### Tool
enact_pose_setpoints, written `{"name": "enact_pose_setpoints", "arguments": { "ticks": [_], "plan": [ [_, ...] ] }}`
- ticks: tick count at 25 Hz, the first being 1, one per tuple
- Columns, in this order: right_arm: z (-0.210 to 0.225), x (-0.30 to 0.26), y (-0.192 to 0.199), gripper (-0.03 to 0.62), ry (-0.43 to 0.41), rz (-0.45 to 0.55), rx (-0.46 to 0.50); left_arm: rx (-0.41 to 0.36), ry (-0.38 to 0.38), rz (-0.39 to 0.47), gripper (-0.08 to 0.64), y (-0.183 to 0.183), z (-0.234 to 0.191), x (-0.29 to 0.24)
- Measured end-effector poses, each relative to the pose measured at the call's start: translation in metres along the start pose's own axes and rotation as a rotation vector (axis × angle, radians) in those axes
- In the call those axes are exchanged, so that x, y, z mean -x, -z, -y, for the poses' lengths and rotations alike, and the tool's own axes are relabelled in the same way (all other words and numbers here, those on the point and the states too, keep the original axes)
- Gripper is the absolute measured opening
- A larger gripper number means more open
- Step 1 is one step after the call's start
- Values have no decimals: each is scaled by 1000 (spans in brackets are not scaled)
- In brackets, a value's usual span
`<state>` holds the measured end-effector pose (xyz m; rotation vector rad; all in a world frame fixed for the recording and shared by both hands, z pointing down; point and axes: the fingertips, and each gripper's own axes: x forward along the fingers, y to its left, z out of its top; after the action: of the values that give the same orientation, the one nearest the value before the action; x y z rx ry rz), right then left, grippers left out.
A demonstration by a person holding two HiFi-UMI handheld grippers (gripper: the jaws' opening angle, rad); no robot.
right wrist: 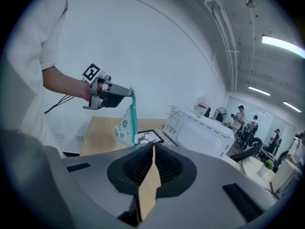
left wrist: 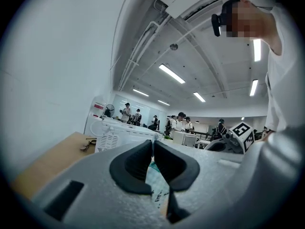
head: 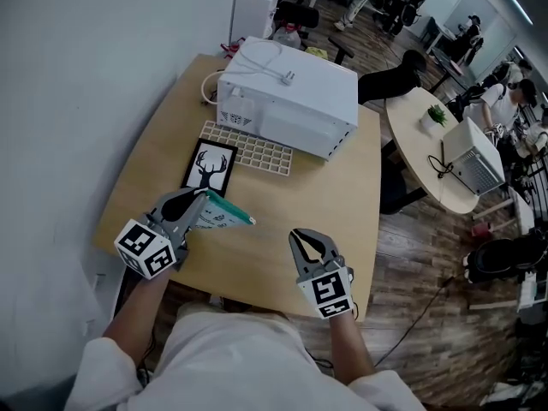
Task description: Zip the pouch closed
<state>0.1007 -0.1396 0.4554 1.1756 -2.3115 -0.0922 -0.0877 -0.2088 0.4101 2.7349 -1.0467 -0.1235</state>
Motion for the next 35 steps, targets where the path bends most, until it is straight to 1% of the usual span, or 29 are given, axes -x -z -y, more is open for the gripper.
{"name": "enact_pose_setpoints", "arguments": {
  "ticks": [2,4,7,11,16,19,21,28,35],
  "plan": [
    [15,8,-1,0,56,40,-64,-3,-43,23,25,-3,-10,8],
    [30,18,-1,0,106,76,-122,1,-89,47,25,-8,-21,18],
    [51,32,1,0,168,107,-178,-2,-140,70,25,-15,-35,32],
    [73,54,3,0,230,138,-232,-31,-172,88,25,-25,-39,45],
    [98,81,-1,0,302,208,-330,-74,-198,114,25,-36,-34,54],
    [108,97,-4,0,333,244,-373,-71,-226,142,25,-40,-32,63],
    [112,105,-4,0,352,260,-387,-63,-249,154,25,-42,-33,70],
    [123,121,-9,0,389,289,-402,-81,-296,174,25,-53,-35,87],
    [126,122,-12,-1,395,294,-403,-89,-312,179,25,-55,-33,93]
  ]
}}
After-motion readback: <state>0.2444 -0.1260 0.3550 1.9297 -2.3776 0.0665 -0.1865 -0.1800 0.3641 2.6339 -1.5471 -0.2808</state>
